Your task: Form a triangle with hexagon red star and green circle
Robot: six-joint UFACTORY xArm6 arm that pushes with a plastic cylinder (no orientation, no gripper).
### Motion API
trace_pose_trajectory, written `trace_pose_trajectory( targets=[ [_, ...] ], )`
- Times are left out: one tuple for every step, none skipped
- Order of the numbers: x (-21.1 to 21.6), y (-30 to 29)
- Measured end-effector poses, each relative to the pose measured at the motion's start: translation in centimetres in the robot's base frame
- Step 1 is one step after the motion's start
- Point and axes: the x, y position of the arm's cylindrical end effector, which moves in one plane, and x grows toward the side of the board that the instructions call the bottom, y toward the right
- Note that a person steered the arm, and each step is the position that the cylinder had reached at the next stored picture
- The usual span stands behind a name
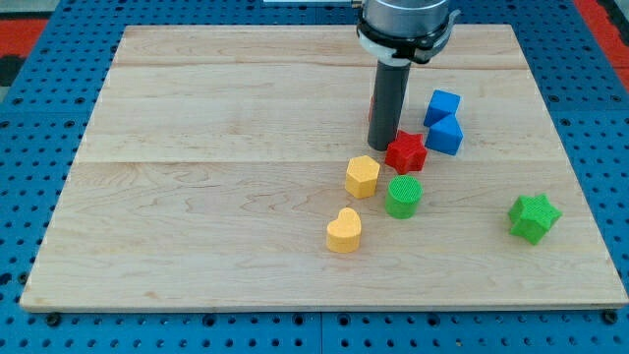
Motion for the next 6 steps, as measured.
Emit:
trace_pose_trajectory(
  targets=[
    [1.5, -2.0],
    [4.7, -0.2],
    [5.3, 3.0],
    [2.2, 3.7],
    [2.3, 4.8],
    [4.4, 9.6]
  ],
)
